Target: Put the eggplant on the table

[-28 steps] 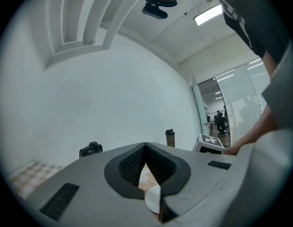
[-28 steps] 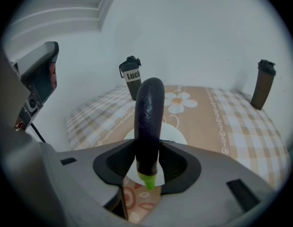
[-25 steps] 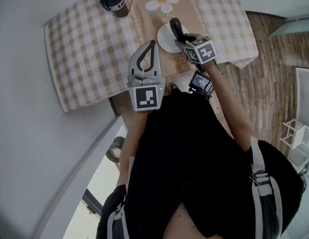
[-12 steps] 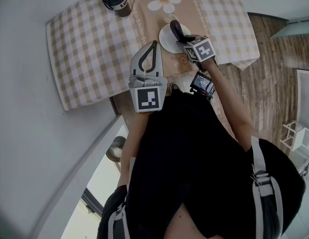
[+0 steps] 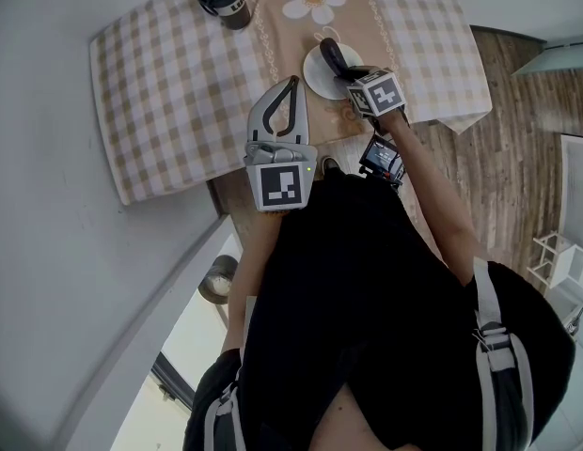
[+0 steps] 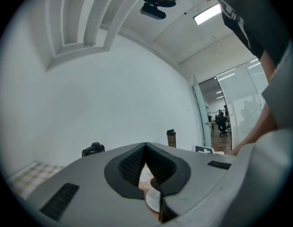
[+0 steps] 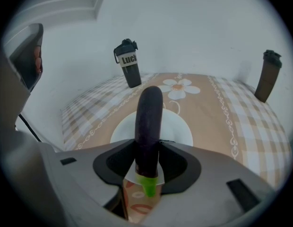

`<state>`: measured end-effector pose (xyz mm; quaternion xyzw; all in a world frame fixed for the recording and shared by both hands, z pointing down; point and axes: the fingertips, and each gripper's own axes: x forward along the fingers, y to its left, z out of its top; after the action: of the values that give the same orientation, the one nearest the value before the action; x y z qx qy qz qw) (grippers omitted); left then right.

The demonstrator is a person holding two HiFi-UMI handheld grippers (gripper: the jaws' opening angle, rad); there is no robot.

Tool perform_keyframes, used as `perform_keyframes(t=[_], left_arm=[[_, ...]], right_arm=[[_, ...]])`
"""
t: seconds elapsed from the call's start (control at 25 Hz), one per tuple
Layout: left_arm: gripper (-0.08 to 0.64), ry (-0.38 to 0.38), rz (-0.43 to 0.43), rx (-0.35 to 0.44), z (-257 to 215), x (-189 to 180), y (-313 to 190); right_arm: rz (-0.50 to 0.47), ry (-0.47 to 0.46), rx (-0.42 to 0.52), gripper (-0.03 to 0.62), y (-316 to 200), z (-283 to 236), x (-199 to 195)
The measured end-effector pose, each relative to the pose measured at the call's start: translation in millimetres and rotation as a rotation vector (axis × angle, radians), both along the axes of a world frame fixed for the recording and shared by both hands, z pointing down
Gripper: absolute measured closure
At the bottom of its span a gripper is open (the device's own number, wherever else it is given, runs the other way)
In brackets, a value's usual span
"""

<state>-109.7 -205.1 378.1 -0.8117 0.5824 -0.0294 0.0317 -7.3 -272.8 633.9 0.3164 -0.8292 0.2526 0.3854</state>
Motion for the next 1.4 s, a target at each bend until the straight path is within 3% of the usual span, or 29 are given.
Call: perform_keyframes(t=[1.4], left_arm=[[0.557,0.014,-0.016,0.002,-0.1,-5.9,8.7]], right_arm=[[-0.019,0.032,0.052,0.423,1.9,10.2,-0.5]])
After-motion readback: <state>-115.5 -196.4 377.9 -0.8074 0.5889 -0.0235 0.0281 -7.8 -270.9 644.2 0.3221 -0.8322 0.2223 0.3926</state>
